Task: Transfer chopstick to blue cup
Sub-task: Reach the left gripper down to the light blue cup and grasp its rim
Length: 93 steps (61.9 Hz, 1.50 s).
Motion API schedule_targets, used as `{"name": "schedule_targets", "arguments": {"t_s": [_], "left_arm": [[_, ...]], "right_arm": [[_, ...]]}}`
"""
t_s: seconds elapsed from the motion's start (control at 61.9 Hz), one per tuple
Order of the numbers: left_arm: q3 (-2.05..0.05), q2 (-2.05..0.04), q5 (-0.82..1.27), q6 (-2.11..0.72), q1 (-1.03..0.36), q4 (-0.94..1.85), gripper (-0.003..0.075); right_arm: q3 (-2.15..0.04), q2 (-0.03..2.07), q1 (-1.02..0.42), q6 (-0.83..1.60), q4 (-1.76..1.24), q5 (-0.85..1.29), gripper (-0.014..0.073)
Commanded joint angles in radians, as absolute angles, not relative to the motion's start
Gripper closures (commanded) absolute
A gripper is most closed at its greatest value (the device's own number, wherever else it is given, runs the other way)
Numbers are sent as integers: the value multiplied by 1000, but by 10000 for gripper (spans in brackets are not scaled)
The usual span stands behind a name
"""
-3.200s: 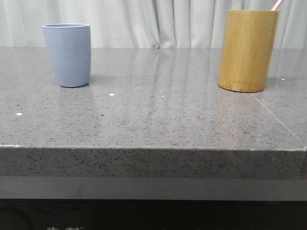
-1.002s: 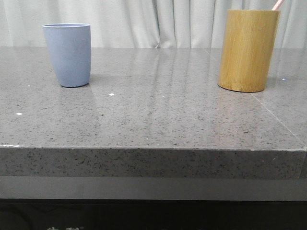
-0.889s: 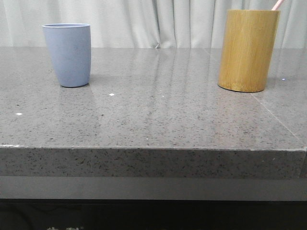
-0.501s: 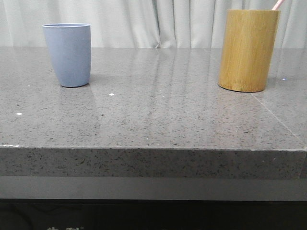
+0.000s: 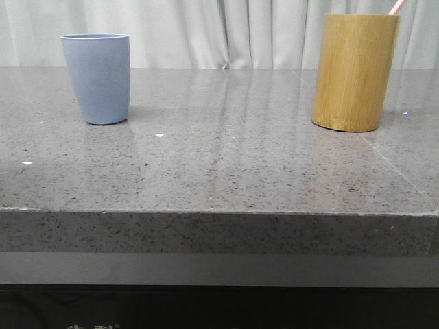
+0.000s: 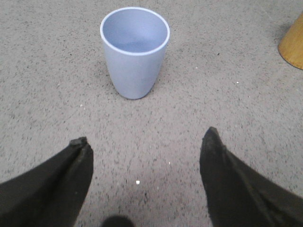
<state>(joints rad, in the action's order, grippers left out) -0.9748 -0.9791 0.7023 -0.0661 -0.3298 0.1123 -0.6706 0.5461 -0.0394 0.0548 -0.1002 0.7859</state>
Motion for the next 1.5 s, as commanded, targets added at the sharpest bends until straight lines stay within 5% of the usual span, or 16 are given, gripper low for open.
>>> {"name": "schedule_targets", "arguments": {"t_s": [0.0, 0.614, 0.776, 1.115, 1.487], "left_arm": [[-1105, -1068, 705, -69, -339, 125, 249], [-1725, -1625, 1028, -60, -303, 79, 286], [-1815, -1718, 1075, -39, -262, 78, 353], [-1890, -1849, 1102, -38, -244, 83, 359], [-1899, -1854, 1070, -38, -246, 116, 728]], "right_arm": [[-704, 557, -34, 52, -109, 722, 33], [-704, 557, -34, 53, -110, 729, 33], [-704, 557, -34, 53, -110, 730, 33], [-704, 557, -34, 53, -110, 740, 33], [-703, 557, -34, 53, -110, 755, 33]]}}
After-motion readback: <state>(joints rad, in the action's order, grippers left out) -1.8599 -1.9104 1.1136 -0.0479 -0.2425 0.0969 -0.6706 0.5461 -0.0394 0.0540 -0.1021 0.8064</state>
